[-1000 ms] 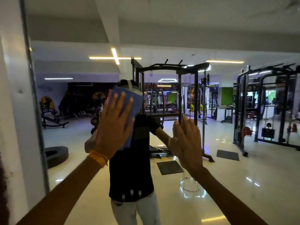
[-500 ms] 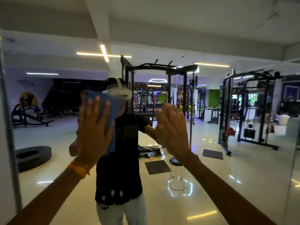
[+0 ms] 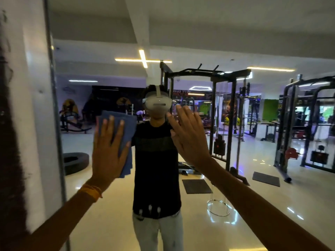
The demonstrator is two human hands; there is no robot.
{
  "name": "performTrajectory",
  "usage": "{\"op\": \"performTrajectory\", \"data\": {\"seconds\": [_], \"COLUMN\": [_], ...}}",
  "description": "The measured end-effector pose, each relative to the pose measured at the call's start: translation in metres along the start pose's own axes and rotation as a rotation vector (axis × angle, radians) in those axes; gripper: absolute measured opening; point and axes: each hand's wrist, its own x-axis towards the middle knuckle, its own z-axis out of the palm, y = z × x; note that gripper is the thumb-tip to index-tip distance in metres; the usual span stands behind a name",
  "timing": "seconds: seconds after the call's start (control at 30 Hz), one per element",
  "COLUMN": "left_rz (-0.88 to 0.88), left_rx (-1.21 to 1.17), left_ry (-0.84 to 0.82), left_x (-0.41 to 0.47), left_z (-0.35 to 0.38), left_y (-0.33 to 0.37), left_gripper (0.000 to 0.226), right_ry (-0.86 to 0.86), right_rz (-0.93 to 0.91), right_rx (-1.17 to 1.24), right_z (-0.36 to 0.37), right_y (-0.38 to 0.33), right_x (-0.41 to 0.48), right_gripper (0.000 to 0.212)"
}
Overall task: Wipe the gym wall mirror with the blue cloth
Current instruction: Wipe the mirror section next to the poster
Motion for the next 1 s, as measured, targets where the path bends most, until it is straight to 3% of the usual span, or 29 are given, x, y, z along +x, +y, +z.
{"op": "performTrajectory", "data": {"seconds": [0.07,0.17,0.33,0.5,0.6,0.73,0.8,0.93,1.0], "left_rz": [0.077,-0.189,-0.289,-0.155,-0.091,-0.187,-0.168,-0.067,-0.074], "left_rx": [0.032,0.017,-0.006,-0.061,-0.035,-0.085,-0.069,-0.067,-0.087], "left_ry": [-0.055,0.055,0.062,0.004,0.058,0.187,0.184,-0.015,-0.034], "left_x": [-0.01,0.022,0.02,-0.027,0.031,0.13,0.114,-0.007,-0.027], "left_z": [-0.008,-0.038,-0.04,-0.022,-0.036,-0.049,-0.041,-0.017,-0.016], "left_y": [-0.021,-0.071,-0.066,-0.055,-0.072,-0.087,-0.076,-0.051,-0.053], "left_gripper": [0.065,0.065,0.066,0.072,0.068,0.074,0.073,0.065,0.064], "right_ry": [-0.005,-0.007,-0.016,0.0,0.004,0.042,0.061,0.07,0.059], "right_rz": [-0.058,-0.14,-0.127,-0.11,-0.112,-0.119,-0.123,-0.12,-0.126], "right_rx": [-0.009,-0.077,-0.189,-0.214,-0.226,-0.235,-0.225,-0.215,-0.212], "right_z": [0.004,0.008,0.026,0.034,0.036,0.037,0.038,0.037,0.036], "right_y": [-0.016,-0.031,-0.052,-0.056,-0.055,-0.055,-0.055,-0.055,-0.055], "right_x": [0.011,0.04,0.076,0.076,0.076,0.076,0.075,0.076,0.075], "right_gripper": [0.054,0.054,0.059,0.062,0.063,0.061,0.06,0.061,0.061]}}
